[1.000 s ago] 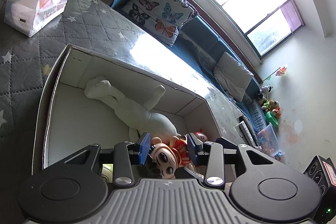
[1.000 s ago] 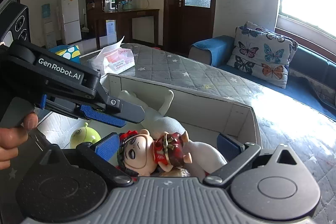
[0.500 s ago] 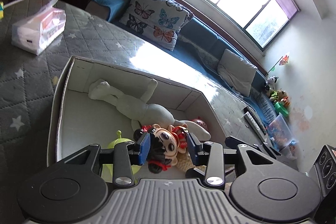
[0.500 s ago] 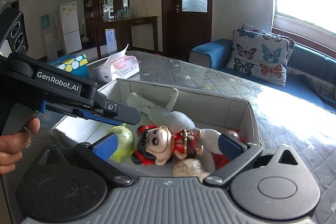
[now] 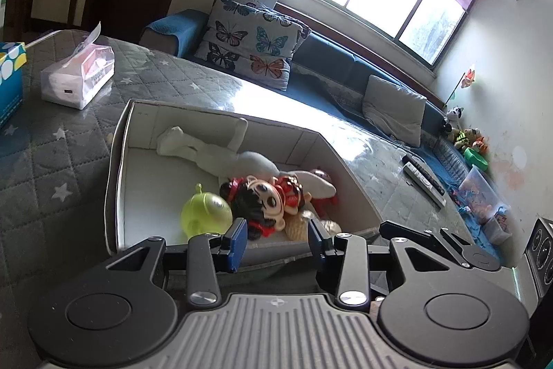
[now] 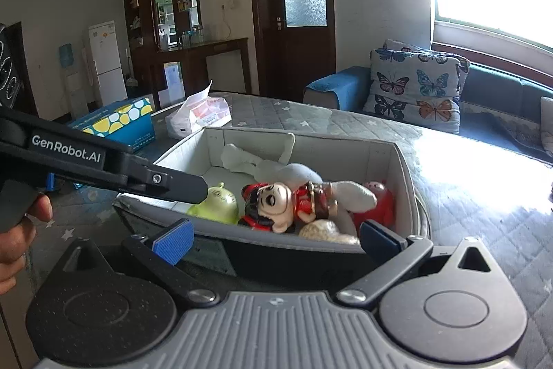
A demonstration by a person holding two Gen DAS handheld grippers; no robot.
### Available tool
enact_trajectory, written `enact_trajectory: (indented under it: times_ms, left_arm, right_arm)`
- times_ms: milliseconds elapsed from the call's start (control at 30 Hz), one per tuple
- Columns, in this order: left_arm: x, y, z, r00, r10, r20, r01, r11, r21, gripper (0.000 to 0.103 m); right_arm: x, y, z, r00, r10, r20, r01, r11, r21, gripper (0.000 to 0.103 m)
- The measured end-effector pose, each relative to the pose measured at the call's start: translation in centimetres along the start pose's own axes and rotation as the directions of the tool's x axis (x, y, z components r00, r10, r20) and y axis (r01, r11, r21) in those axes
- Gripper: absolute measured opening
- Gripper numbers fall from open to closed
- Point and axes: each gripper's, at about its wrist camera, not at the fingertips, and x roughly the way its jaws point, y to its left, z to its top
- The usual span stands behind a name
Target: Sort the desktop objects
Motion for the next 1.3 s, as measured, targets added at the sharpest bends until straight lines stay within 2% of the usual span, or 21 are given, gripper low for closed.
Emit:
enact_trajectory:
  times_ms: [200,433,667,933,1300]
  left_arm:
    - [-1.3,-0.4,-1.7,0.999,0.024,0.030,-0.025,1.000,0.008,0.041]
    - [-2.3,-2.6,-3.7,0.996,0.054,0.070,-0.063,0.990,0.128,0.041]
    - [-2.0,-4.1,-5.8,0.991,0.105,0.085,-0.122,0.967,0.222,0.041]
    - [-0.9,-4.4,-7.2,0.977,0.204,0.061,-0.213,0.947,0.241,0.041]
    - [-0.5,-4.3,-8.0,0.957,0.284,0.062,-0.290,0.920,0.264,0.041]
  right_arm:
    - [-1.2,0.5,-1.2,1.000,-0.002,0.000,0.002,1.000,0.019,0.103]
    - [-2.0,0.7,-2.8,1.000,-0.007,-0.020,0.008,0.999,0.048,0.103]
    - [-2.6,0.6,-4.6,0.999,-0.016,-0.043,0.019,0.997,0.081,0.103]
    - [-2.9,0.4,-6.0,0.998,-0.024,-0.054,0.031,0.992,0.119,0.103]
    - [-2.7,0.8,-6.6,0.997,-0.033,-0.072,0.042,0.991,0.131,0.103]
